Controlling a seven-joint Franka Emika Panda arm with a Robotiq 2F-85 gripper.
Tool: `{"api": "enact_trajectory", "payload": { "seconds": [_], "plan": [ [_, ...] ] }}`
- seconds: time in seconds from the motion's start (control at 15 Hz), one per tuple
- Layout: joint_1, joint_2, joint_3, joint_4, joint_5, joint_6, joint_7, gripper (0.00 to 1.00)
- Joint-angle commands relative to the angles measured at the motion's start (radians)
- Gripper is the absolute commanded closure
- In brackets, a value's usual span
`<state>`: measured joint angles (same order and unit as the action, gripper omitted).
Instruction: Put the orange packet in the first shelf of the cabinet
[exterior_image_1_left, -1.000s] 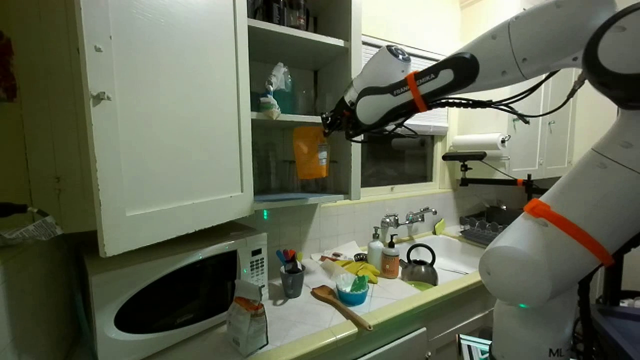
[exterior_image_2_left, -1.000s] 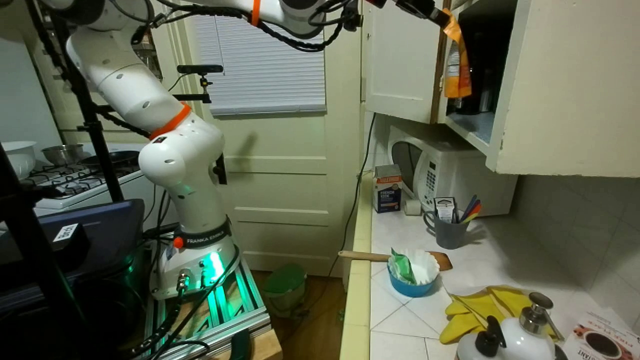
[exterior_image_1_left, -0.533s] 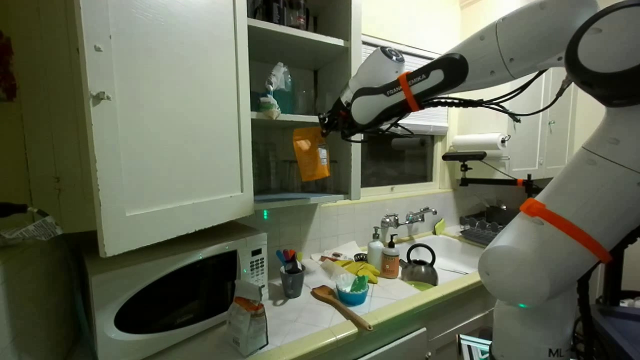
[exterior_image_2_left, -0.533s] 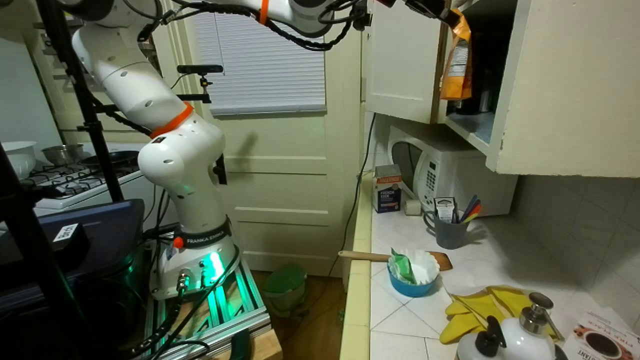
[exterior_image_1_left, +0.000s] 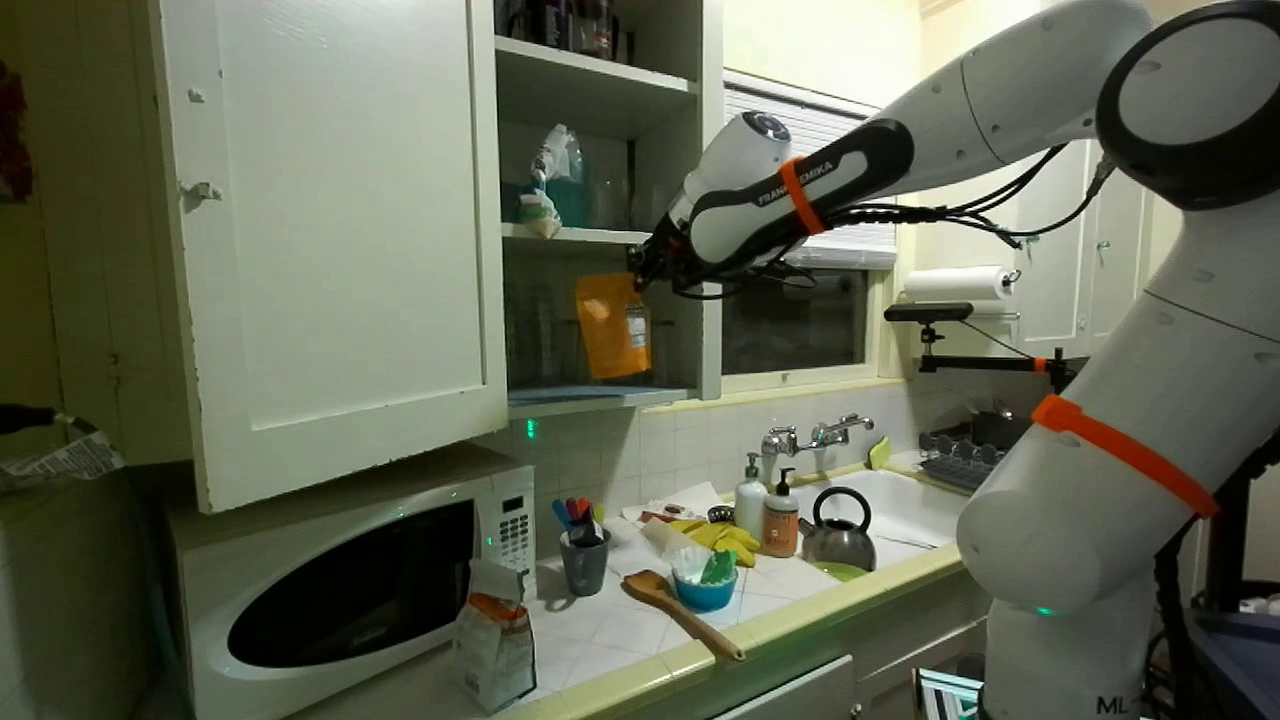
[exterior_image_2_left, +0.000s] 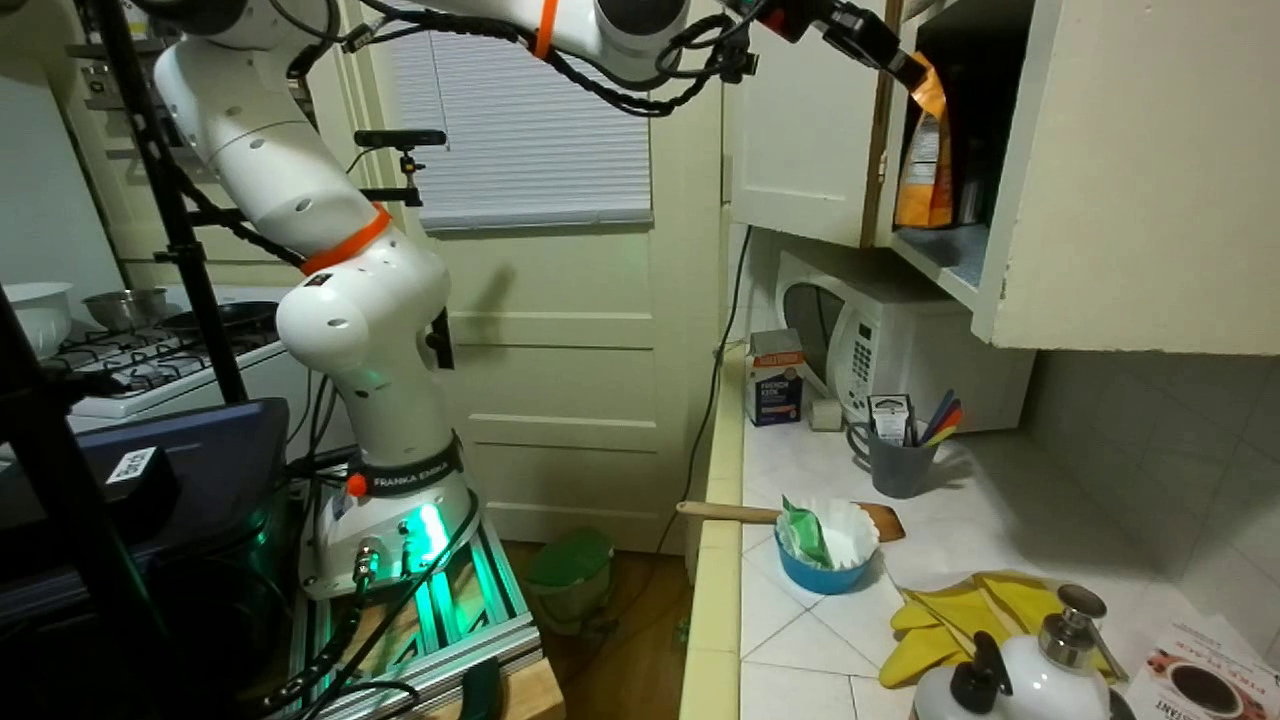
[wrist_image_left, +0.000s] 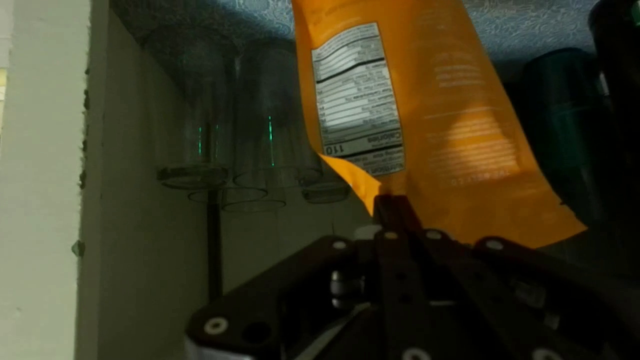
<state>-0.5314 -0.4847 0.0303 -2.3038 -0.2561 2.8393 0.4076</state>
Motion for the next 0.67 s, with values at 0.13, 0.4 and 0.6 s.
{"api": "enact_trajectory", "payload": {
  "seconds": [0.13, 0.4, 0.6],
  "plan": [
    [0.001, 0.059, 0.016, 0.047, 0.008, 0.035, 0.04, 1.0],
    [-0.024, 0.12, 0.061, 0.105, -0.014, 0.057, 0.099, 1.0],
    [-0.056, 0.19, 0.106, 0.164, -0.035, 0.051, 0.154, 1.0]
  ]
}}
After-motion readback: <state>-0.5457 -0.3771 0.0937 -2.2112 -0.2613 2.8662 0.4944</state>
